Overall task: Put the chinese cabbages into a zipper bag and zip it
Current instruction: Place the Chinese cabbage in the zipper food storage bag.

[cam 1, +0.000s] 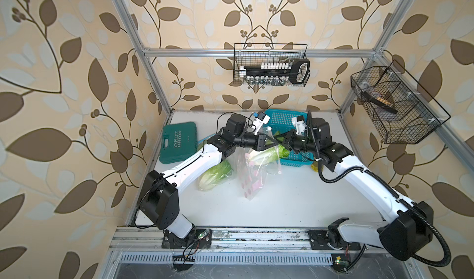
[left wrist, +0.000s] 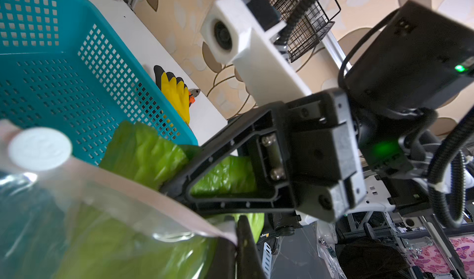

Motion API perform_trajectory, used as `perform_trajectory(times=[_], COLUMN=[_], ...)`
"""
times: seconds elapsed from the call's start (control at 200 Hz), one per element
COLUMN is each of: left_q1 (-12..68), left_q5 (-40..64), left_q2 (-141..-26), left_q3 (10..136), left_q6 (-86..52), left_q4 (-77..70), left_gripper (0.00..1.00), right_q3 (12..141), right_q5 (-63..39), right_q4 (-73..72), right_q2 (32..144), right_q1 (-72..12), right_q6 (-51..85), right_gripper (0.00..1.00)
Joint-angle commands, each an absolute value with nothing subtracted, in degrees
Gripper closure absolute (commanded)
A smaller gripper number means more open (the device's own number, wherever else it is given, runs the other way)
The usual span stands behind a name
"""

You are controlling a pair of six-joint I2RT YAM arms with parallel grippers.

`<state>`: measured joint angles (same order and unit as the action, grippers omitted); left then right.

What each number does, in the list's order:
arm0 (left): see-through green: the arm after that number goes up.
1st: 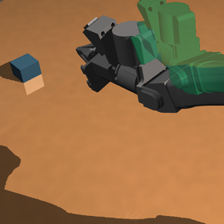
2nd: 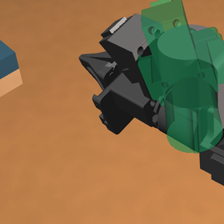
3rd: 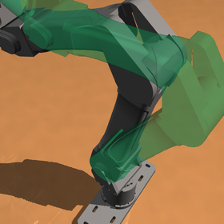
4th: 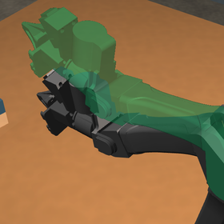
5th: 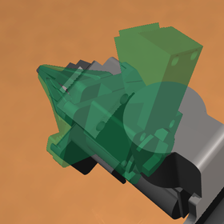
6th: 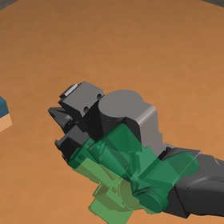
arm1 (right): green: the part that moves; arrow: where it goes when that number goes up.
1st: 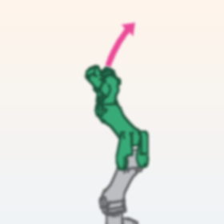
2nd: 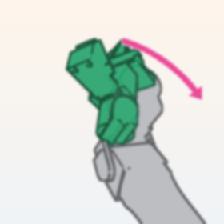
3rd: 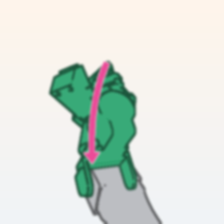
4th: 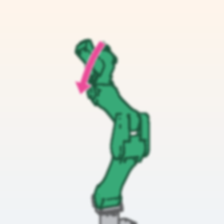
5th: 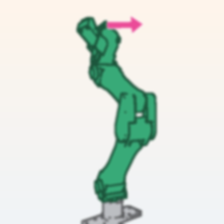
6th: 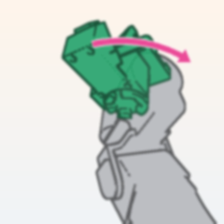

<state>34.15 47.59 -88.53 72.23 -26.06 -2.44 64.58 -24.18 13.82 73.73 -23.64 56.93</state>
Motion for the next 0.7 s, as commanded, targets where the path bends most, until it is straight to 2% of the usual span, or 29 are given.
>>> perform_trajectory(times=[0.0,0.155,0.23,0.42,0.52,0.64,0.695], left_q1=[33.9,32.9,32.9,32.7,32.6,32.7,32.6], left_q5=[47.7,46.8,45.7,43.5,42.6,42.2,42.4], left_q2=[-85.4,-84.7,-84.5,-84.9,-85.6,-86.9,-87.6], left_q3=[70.5,69.6,69.3,69.2,70.8,72.9,74.0], left_q6=[-30.5,-35.0,-35.1,-36.7,-36.1,-36.1,-36.4], left_q4=[-12.7,-21.0,-22.4,-25.7,-24.2,-23.4,-23.1], left_gripper=[1.0,1.0,1.0,1.0,1.0,1.0,1.0], right_q3=[68.6,73.3,75.6,81.2,85.2,83.9,79.4], right_q5=[-23.0,-20.6,-20.5,-22.5,-20.3,-14.7,-12.7], right_q4=[16.0,21.9,23.7,27.3,31.9,37.0,37.6], right_q2=[73.7,73.3,73.6,74.0,71.9,67.5,65.2], right_q1=[-24.0,-24.0,-23.4,-19.8,-18.3,-16.6,-16.4], right_q6=[51.8,44.1,41.7,37.5,31.3,23.9,21.5], right_gripper=[0.86,0.61,0.54,0.43,0.38,0.36,0.39])
